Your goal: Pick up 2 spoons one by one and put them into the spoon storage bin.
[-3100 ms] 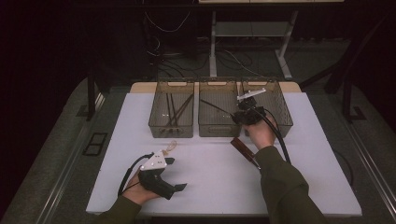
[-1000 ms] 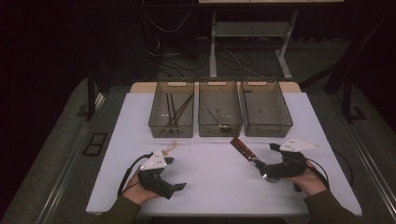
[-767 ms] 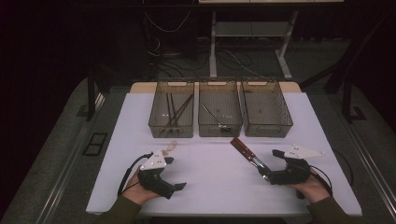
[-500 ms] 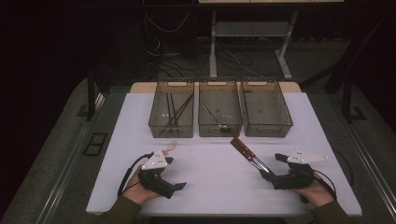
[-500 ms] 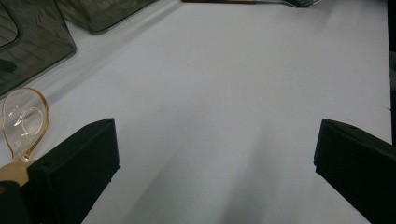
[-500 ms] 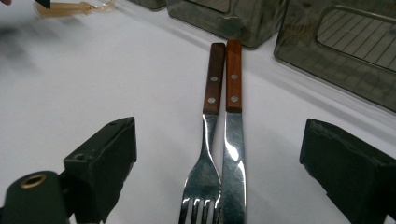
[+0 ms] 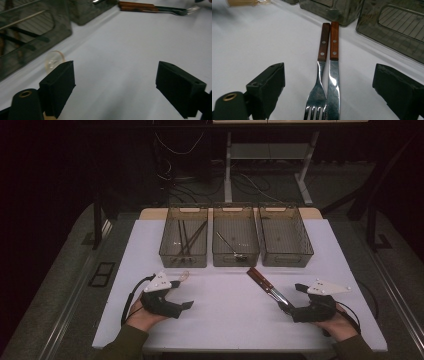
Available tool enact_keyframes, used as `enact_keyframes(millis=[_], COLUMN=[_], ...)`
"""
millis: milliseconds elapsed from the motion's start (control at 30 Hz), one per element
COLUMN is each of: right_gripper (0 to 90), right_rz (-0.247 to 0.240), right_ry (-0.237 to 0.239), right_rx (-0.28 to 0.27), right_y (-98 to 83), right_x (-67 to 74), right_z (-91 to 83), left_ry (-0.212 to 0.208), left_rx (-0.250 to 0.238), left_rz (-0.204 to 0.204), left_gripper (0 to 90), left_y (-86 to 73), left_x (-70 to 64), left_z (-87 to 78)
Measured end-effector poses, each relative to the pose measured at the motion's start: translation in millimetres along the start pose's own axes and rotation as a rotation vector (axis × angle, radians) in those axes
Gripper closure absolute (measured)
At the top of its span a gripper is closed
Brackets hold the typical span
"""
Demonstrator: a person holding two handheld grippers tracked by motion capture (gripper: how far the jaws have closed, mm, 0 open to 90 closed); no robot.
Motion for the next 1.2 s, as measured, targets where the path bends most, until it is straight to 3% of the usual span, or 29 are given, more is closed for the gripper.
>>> enact_keyframes(millis=[267,333,400,500,900,1200], right_gripper=[11.2,11.2,11.2,11.2,11.2,11.2], right_rz=[-0.002,-0.002,-0.003,-0.005,-0.021,-0.026], right_ry=[0.001,0.002,0.002,0.0,0.002,-0.001], right_rx=[0.002,0.002,0.003,0.005,0.012,0.015], right_y=[0.3,0.1,0.1,0.4,0.8,0.7], right_x=[0.4,0.2,0.2,0.6,1.3,1.6], right_z=[0.7,0.8,0.8,0.9,0.7,0.9], left_ry=[0.044,0.046,0.066,0.086,0.128,0.176], left_rx=[0.006,0.014,0.033,0.052,0.145,0.196], left_rz=[-0.048,-0.062,-0.05,-0.085,-0.117,-0.062], left_gripper=[30.5,36.6,40.0,45.2,57.8,65.4], left_y=[2.1,0.7,-1.4,-6.8,-18.0,-20.0], left_x=[30.7,36.7,42.5,49.9,56.7,53.8], left_z=[-4.5,-6.3,-7.4,-9.5,-9.7,-8.6])
Point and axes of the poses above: each handheld gripper's, and its own axes: z roughly forward along the jaws, y roughly out of its top, x roughly to its left, the point moved 2 cm from there along z, roughly forward along the jaws, and after that the axes turned 10 degrees about -z, right-handed, at the moved point
